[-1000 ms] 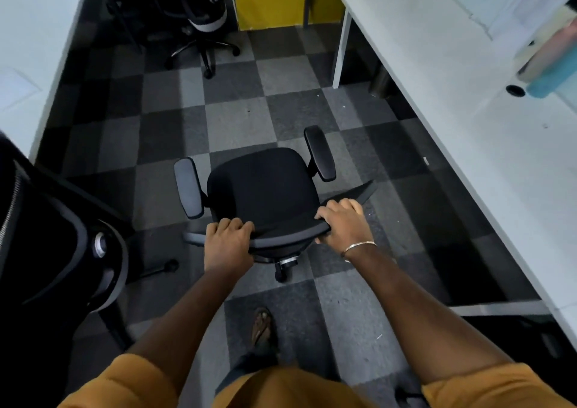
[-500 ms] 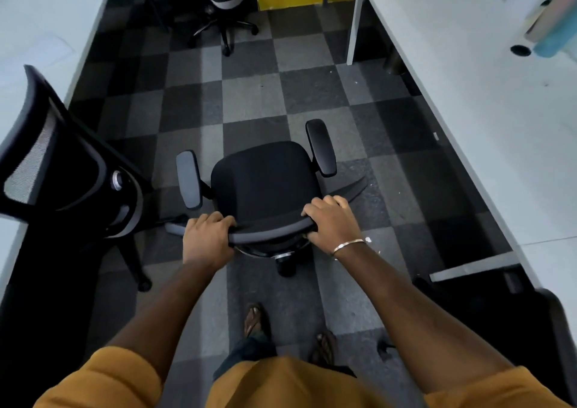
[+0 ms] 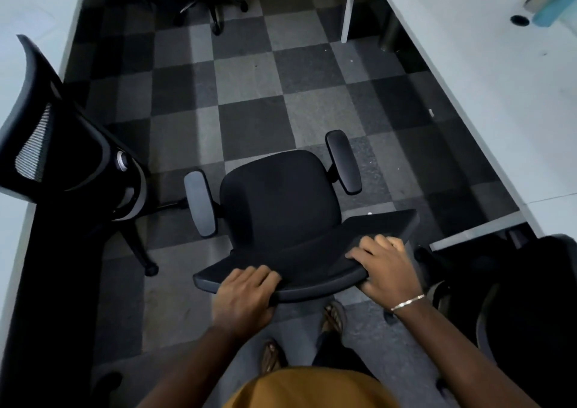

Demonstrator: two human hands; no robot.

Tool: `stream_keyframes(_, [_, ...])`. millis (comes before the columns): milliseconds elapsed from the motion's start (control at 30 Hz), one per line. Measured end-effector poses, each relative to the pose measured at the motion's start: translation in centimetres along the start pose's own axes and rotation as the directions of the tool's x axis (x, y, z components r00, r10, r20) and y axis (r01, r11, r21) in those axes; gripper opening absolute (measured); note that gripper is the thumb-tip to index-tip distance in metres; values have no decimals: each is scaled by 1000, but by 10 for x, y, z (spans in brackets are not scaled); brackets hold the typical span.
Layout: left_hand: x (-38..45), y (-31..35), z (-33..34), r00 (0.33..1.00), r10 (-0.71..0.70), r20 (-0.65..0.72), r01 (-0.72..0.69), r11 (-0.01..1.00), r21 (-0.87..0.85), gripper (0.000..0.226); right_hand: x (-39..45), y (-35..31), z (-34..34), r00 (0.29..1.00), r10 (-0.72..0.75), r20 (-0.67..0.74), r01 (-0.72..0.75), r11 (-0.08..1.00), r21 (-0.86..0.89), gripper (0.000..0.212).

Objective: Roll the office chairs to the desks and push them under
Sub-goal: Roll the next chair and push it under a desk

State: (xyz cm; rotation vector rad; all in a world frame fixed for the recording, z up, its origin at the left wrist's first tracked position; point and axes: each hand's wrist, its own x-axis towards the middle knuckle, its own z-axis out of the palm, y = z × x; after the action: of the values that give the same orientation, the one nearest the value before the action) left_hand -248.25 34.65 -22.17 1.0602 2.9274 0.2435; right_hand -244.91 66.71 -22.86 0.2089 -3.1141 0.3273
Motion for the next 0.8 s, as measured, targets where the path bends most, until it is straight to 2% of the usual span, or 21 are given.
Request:
stream_keyframes(200, [6, -40, -5, 993, 108, -50, -108, 994, 13, 16, 2, -28, 6, 996, 86, -24, -86, 996, -16, 47])
stream_keyframes(367, [37, -95, -21, 986, 164, 7, -164, 984, 68, 27, 38, -51, 12, 991, 130, -38, -129, 991, 28, 47])
stream_keyframes(533, [89, -147, -32, 979, 197, 48, -201, 976, 81, 28, 86, -56, 16, 988, 137, -66, -134, 990, 45, 43])
stream_keyframes(633, [124, -174, -35, 987, 153, 45, -157, 981, 118, 28, 122, -57, 18, 990, 113, -86, -108, 992, 57, 45])
stream_keyframes(733, [162, -202, -36, 1000, 17, 13, -18, 994, 104, 19, 162, -50, 16, 995, 72, -66, -68, 995, 67, 45])
stream_keyframes(800, [190, -216, -39, 997, -74, 31, 70, 993, 99, 24, 189, -35, 12, 994, 93, -60, -89, 993, 73, 47])
